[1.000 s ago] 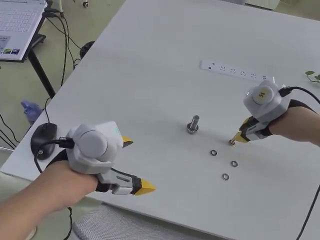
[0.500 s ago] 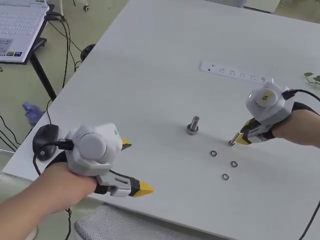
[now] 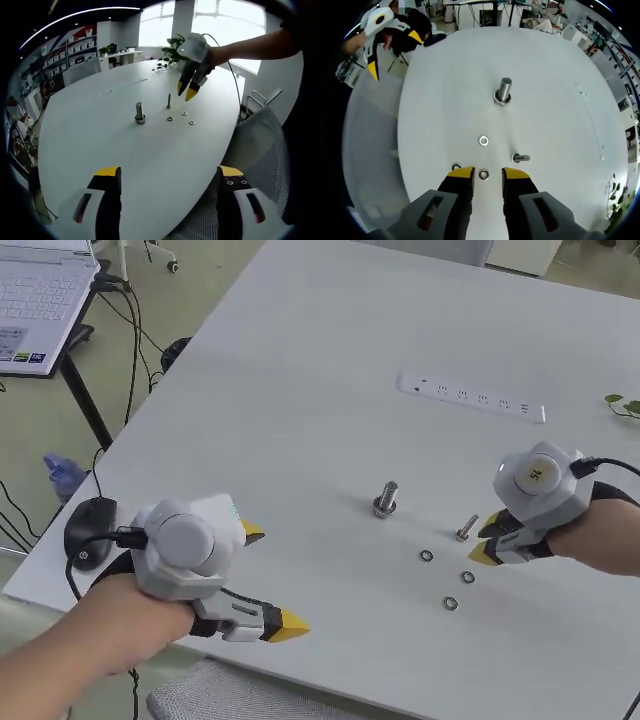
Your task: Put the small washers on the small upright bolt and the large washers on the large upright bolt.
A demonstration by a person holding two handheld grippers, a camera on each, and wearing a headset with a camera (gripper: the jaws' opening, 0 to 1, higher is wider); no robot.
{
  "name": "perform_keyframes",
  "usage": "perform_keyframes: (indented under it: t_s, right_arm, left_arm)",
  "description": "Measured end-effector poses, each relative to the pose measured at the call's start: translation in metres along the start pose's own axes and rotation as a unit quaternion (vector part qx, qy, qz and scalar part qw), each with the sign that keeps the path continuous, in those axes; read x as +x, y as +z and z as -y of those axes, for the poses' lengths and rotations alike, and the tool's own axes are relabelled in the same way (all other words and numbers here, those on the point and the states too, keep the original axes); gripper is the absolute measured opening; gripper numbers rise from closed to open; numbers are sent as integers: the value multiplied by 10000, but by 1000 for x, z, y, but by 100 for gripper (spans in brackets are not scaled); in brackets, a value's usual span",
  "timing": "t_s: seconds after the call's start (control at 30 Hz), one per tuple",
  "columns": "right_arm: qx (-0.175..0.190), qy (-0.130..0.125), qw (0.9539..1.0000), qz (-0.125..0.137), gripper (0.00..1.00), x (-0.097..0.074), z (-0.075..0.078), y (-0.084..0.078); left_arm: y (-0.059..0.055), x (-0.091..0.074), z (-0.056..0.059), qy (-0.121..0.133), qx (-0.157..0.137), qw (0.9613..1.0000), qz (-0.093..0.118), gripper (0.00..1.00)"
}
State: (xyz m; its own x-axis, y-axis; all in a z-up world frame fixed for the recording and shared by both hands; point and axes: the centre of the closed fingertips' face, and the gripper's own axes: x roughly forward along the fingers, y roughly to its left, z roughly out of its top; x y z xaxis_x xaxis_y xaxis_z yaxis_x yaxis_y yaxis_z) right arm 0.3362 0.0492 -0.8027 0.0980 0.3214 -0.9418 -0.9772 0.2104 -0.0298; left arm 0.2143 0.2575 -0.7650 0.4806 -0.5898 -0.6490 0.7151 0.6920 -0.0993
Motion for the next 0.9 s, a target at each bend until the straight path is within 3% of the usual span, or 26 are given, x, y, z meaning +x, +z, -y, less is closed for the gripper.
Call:
perform_keyframes:
  t_s: [0.23, 0.53, 0.9]
  right_arm:
    - [12, 58, 10000, 19, 25, 3, -12, -6]
    - [89, 141, 9999, -4, 34, 11, -15, -14]
    - [110, 30, 9997, -200, 33, 34, 0, -29]
  left_arm:
    - [3, -2, -2, 5, -95, 9999, 123, 84]
    - [5, -1, 1, -72, -244, 9994, 249, 99]
    - [1, -1, 3, -73, -259, 9994, 212, 99]
